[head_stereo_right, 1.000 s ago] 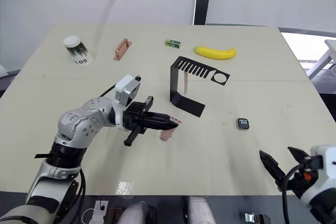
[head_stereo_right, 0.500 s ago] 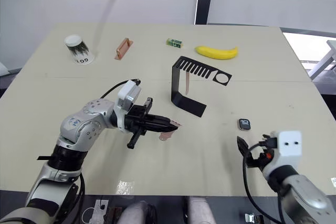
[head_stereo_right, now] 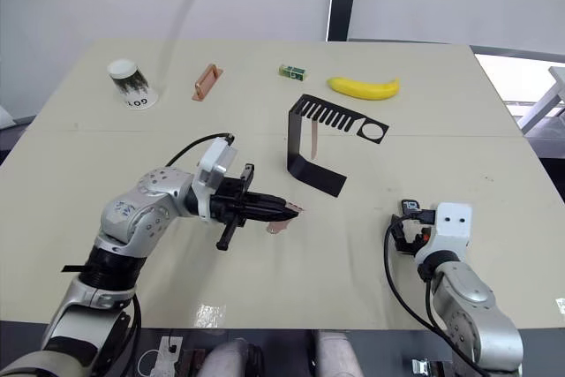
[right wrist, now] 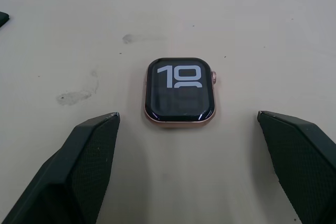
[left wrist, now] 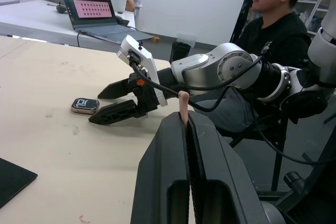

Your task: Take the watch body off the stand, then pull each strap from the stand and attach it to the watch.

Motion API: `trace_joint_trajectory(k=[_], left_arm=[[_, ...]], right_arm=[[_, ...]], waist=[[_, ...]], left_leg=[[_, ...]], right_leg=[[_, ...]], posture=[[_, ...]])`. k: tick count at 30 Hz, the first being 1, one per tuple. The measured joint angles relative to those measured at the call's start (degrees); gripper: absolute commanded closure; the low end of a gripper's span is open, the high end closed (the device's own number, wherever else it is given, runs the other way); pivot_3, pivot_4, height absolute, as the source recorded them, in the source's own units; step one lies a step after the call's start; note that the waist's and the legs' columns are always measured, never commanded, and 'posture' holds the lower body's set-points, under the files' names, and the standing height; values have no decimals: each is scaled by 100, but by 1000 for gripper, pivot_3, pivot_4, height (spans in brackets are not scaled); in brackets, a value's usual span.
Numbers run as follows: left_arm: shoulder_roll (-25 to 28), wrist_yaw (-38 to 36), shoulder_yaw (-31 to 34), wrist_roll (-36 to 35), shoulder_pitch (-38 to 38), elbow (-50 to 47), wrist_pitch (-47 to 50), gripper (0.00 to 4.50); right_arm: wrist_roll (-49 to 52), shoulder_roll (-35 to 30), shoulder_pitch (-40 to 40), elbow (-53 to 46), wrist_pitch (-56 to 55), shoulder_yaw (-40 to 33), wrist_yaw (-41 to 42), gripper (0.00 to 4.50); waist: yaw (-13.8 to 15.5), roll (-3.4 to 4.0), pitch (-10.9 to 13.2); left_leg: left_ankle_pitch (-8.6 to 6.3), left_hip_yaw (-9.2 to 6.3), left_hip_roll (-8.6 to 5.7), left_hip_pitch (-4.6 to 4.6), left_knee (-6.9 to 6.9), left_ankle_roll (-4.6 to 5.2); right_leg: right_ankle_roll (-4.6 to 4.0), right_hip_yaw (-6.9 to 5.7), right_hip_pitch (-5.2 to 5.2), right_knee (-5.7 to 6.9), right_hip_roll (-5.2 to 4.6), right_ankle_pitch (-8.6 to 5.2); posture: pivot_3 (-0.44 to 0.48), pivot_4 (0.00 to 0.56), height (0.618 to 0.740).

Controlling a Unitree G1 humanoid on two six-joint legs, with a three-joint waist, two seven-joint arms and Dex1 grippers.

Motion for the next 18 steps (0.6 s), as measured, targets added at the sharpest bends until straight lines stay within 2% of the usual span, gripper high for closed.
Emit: trace_joint_trajectory(k=[6,8,11,18], left_arm=[[10,92,0,-1,23,-42,65,4500],[11,101,0,-1,36,-71,77,4500],[11,124,-1,-2,98,-189,97,4500],[11,209,0,-3,112,-220,125,4500]], right_arm=[[-178,205,-155,98,-41,-5,-82,37],[-257,269,-200,103,-27,17,-134,567],[-338,301,-248,115,11,19,-171,1714],[-497,421,-308,117,27,36,-171,1714]], waist=[[-2,0,0],[-7,0,0],[-11,0,0],[-15,1,-1]], left_leg=[[0,0,0,0,2,0],[0,1,0,0,2,0],[0,0,0,1,2,0],[0,1,0,2,3,0]], right_leg=[[0,0,0,1,-1,0],[0,0,0,2,-1,0],[0,0,0,3,0,0],[0,0,0,5,0,0]], posture=[[0,150,740],[0,150,740],[0,150,740],[0,150,740]])
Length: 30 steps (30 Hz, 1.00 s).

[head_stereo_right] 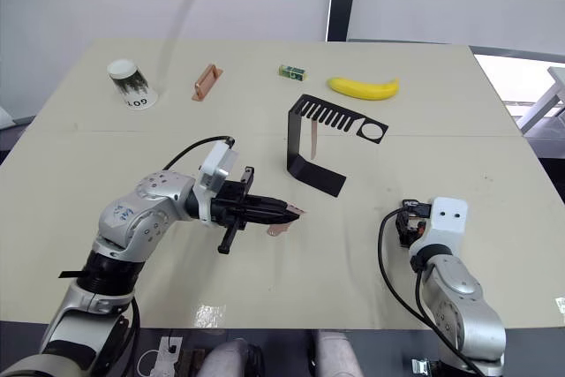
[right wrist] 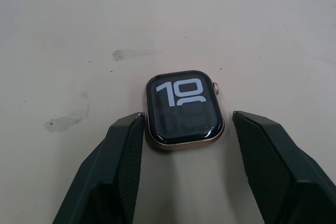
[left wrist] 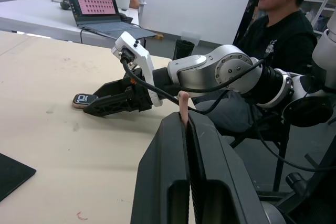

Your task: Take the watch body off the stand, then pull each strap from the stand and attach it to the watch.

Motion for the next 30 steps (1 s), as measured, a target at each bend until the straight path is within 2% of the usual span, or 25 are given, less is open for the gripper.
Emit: trace_joint_trajectory(k=[13,30], left_arm=[[1,37,1,-3,1,-1,12,4500],[-7,80,1,-3,1,0,53,4500]], right_arm=[[-229,226,-279,174,-8,51,-6,1714],[-224,114,-317,227,10,52,105,1714]], waist=[[-65,0,0],[-103,0,-1]], left_leg=[[0,0,0,1,2,0],[0,-1,0,1,3,0]], right_leg=[[0,0,0,5,0,0],[0,0,0,6,-1,0]], posture=[[0,150,740],[0,150,740]])
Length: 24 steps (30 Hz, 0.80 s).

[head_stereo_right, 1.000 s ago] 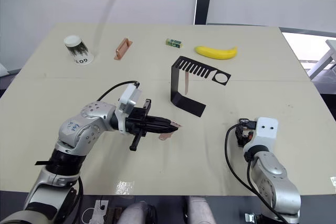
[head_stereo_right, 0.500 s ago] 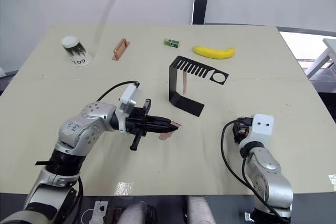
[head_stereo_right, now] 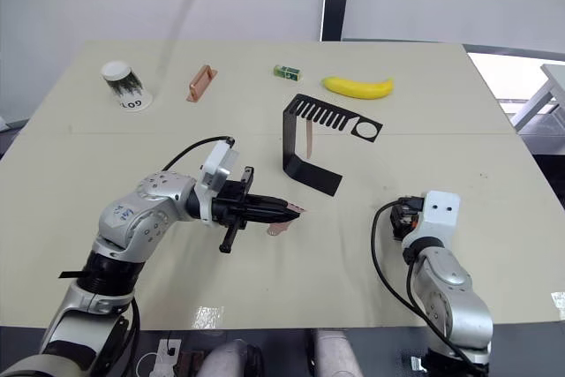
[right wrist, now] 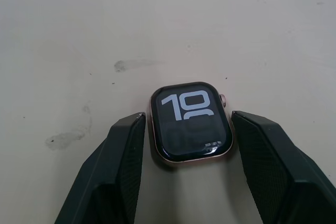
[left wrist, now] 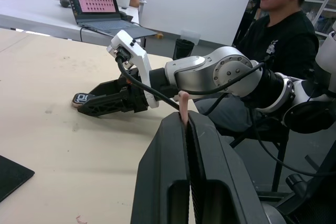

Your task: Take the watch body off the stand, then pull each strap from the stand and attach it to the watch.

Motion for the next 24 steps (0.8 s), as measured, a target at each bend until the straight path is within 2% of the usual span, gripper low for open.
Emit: trace_joint_trajectory(k=[23,24], left_arm=[[-1,34,0,0,0,0,5,4500],[-1,37,0,0,0,0,6,4500]], right_arm=[[-2,-103,-66,142,-24,-4,143,1714],[-2,-103,-66,145,-25,-5,145,1980]], waist=[[-9,-1,-1],[-9,-1,-1]], left_leg=[[0,1,0,1,4,0],[0,1,0,1,4,0]], right_leg=[[0,1,0,4,0,0],[0,1,0,4,0,0]], posture=[[0,150,740],[0,150,740]])
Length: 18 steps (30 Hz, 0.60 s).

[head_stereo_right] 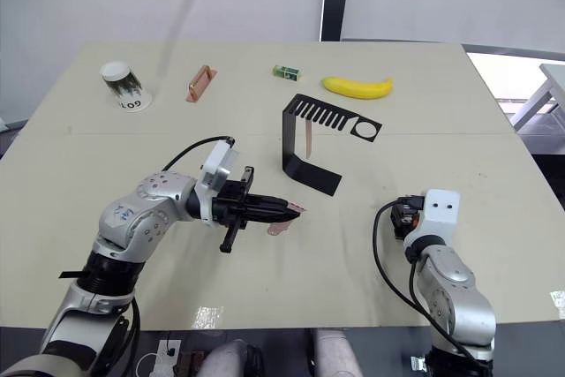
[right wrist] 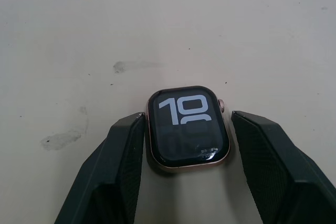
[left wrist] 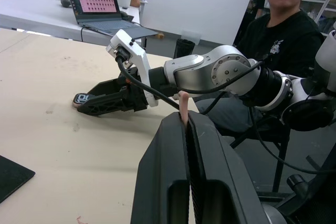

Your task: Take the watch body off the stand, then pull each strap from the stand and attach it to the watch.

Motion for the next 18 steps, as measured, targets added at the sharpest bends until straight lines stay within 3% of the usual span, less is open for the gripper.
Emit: trace_joint_trajectory(k=[3,10,18], left_arm=[[-1,10,0,0,0,0,2,4500],[-2,14,0,0,0,0,8,4500],[99,-38,3,126,-2,31,-264,4500]], right_arm=[[0,0,-13,15,-5,-19,2,2866],[10,-102,15,-54,54,-21,30,2892],[750,-1191,129,-869,1240,-487,738,2892]], waist=[[1,0,0],[6,0,-1],[25,3,1]], left_leg=[[0,0,0,0,0,0],[0,0,0,0,0,0],[0,-2,0,-1,0,0]], right_leg=[[0,0,0,2,0,0],[0,0,0,2,-1,0],[0,-1,-1,1,1,0]], posture=[[0,150,740],[0,150,740],[0,150,740]])
